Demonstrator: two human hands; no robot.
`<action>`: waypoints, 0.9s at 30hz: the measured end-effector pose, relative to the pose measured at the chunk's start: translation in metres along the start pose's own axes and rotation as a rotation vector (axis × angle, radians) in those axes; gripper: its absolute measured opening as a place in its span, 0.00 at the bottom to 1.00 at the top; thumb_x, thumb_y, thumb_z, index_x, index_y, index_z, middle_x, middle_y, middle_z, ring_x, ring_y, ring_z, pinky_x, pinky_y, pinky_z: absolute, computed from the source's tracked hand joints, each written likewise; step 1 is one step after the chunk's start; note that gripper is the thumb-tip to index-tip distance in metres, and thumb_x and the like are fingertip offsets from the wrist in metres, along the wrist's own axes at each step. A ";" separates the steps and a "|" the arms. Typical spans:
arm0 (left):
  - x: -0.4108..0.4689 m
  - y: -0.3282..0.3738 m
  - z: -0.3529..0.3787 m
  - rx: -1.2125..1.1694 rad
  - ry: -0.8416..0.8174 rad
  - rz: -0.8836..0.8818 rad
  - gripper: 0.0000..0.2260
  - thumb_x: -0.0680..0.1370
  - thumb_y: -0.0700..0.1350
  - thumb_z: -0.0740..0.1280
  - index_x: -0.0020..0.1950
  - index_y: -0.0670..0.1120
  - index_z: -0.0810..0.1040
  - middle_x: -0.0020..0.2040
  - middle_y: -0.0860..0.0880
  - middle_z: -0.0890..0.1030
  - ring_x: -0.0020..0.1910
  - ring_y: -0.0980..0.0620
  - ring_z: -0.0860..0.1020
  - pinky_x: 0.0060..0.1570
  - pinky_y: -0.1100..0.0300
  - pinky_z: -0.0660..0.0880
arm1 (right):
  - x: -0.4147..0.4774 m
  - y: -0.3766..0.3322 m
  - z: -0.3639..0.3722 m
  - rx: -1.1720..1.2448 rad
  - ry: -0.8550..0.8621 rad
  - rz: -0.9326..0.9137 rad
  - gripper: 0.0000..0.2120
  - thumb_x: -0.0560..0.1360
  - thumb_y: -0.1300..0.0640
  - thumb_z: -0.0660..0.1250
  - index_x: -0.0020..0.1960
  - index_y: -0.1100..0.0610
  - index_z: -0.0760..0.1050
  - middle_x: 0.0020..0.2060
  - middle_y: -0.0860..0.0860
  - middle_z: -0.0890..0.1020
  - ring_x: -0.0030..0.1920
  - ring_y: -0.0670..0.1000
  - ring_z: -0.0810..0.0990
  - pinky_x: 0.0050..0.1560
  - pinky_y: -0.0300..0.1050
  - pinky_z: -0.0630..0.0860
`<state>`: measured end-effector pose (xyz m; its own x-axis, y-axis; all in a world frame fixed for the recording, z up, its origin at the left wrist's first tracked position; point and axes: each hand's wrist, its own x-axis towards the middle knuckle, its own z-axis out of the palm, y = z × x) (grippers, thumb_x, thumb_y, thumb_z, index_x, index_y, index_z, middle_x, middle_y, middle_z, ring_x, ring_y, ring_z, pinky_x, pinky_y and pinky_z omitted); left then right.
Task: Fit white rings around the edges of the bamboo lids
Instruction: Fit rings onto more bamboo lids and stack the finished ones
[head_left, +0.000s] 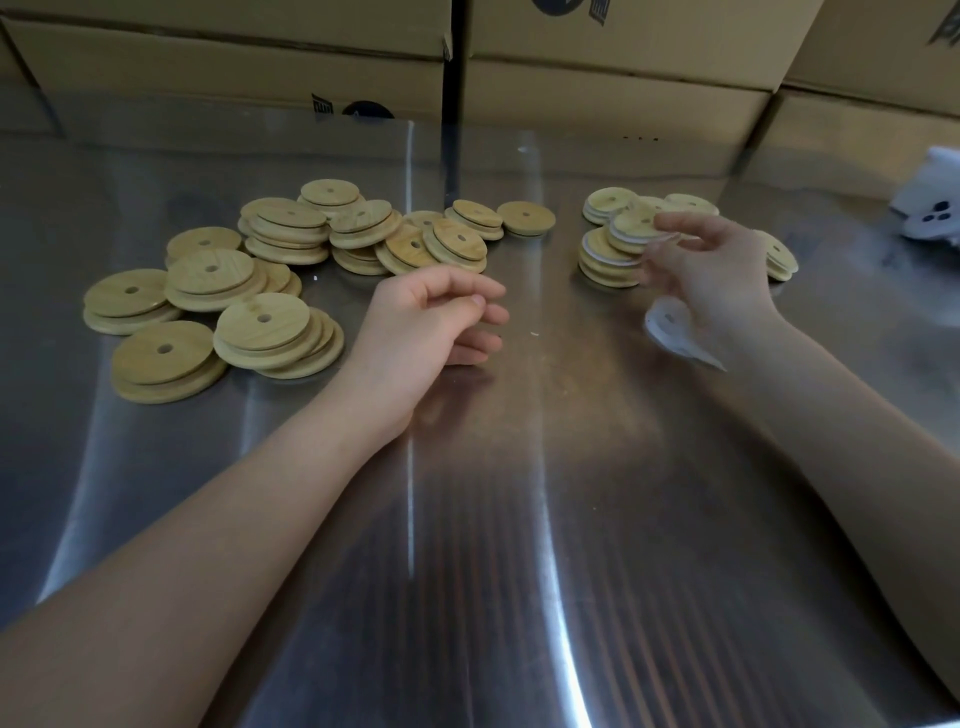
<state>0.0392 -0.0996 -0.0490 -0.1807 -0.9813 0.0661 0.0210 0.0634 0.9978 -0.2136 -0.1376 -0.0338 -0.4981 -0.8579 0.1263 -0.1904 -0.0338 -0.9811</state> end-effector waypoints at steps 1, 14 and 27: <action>0.000 0.000 0.000 0.005 0.000 0.001 0.10 0.80 0.35 0.63 0.49 0.46 0.82 0.43 0.46 0.85 0.37 0.52 0.83 0.42 0.58 0.81 | 0.001 0.001 0.000 -0.068 0.012 -0.023 0.09 0.76 0.65 0.69 0.54 0.55 0.80 0.45 0.58 0.84 0.36 0.51 0.83 0.48 0.44 0.82; -0.006 -0.003 0.009 0.366 -0.044 0.175 0.13 0.79 0.34 0.63 0.47 0.49 0.82 0.41 0.51 0.84 0.41 0.54 0.83 0.48 0.57 0.80 | 0.010 0.010 0.004 -0.713 -0.102 -0.273 0.24 0.79 0.53 0.62 0.74 0.52 0.67 0.61 0.57 0.78 0.65 0.55 0.73 0.60 0.38 0.62; -0.002 0.005 -0.013 1.144 0.221 0.333 0.09 0.78 0.44 0.65 0.56 0.49 0.81 0.54 0.47 0.80 0.55 0.43 0.76 0.53 0.48 0.74 | -0.010 0.003 0.009 -0.705 0.009 -0.471 0.20 0.73 0.63 0.62 0.65 0.56 0.72 0.57 0.56 0.70 0.56 0.58 0.73 0.60 0.44 0.67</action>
<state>0.0520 -0.0997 -0.0445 -0.1575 -0.8893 0.4294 -0.8668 0.3328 0.3713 -0.2016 -0.1337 -0.0390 -0.2410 -0.8299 0.5033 -0.8610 -0.0565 -0.5055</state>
